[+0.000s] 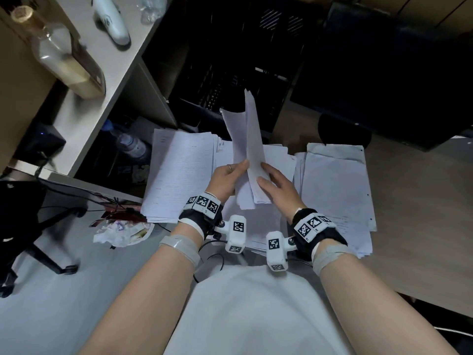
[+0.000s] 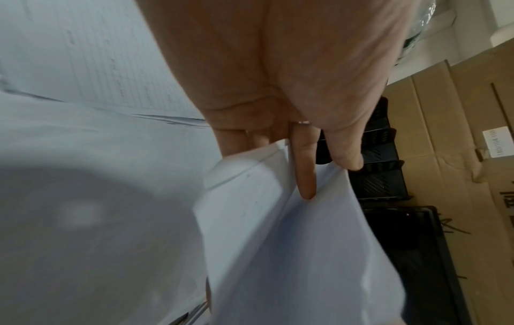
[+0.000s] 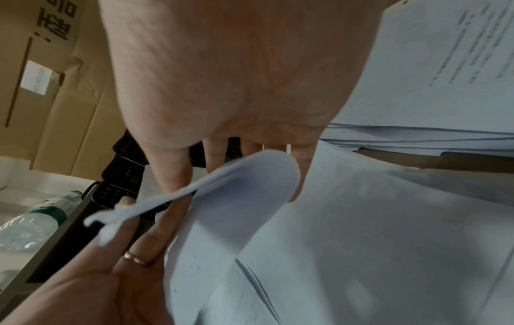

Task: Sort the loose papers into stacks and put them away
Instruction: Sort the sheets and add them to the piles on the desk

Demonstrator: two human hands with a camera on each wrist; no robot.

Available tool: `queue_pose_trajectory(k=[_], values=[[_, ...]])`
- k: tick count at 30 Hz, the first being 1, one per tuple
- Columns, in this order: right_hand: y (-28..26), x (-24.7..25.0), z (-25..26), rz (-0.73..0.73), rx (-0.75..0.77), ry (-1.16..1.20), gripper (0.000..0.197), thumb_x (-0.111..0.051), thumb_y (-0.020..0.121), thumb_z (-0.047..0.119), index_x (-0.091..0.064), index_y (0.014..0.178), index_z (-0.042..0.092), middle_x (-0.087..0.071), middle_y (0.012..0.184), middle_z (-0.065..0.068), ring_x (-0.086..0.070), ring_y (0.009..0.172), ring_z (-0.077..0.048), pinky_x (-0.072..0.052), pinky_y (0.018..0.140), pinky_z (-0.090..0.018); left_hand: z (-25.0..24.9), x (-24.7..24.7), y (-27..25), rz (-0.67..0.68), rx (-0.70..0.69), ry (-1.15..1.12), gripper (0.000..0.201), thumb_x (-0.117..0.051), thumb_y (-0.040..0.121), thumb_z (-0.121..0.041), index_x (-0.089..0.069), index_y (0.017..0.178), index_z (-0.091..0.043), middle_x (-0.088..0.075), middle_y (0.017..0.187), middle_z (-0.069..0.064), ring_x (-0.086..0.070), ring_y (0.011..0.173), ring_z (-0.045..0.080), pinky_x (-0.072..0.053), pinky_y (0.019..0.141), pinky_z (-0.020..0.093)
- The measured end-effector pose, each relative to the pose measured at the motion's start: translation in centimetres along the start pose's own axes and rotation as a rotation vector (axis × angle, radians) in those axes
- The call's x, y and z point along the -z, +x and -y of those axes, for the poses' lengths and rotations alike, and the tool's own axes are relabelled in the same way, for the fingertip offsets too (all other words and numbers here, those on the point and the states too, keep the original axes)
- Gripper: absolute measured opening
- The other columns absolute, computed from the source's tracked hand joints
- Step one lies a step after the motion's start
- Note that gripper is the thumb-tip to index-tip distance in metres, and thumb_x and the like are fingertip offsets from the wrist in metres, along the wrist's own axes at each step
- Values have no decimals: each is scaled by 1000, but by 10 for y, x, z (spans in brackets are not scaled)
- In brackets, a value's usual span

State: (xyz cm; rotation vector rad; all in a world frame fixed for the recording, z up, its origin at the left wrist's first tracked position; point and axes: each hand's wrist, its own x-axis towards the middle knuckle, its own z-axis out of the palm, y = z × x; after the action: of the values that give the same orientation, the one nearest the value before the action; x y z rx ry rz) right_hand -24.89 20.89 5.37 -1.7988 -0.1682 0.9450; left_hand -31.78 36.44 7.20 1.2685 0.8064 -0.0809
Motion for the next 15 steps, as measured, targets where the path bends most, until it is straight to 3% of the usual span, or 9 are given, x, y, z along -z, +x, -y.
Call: queue_pose_trajectory(k=[4,8,12,15], values=[[-2,1,10,26,-9,21,63,-59,91,58,-42,147,35,-50,145,15,-49,130,-5,-37,115,-35,-2,-1,3,13,-17,-34,28,-60,97,-36,-74,97,-11,-77,91,9,-73,82,20,-59,75,31],[-9,2,20,73,-1,33,73,-67,90,47,-32,152,28,-48,142,12,-51,123,-3,-45,87,-10,-5,-1,4,9,-39,3,29,-58,99,-35,-73,92,-12,-75,79,3,-71,75,19,-56,68,28],[-9,4,19,70,-27,2,84,-76,83,41,-28,151,29,-48,142,7,-52,125,-10,-44,102,-26,-2,1,7,-59,-70,121,25,-62,96,-27,-72,96,-4,-66,70,-11,-65,76,16,-49,74,26],[-10,6,22,39,-63,16,71,-68,90,22,-29,149,24,-55,135,2,-57,114,-11,-47,94,-26,-1,-2,5,-70,-107,270,12,-67,86,-18,-71,75,-13,-60,55,-14,-56,60,12,-45,65,26]])
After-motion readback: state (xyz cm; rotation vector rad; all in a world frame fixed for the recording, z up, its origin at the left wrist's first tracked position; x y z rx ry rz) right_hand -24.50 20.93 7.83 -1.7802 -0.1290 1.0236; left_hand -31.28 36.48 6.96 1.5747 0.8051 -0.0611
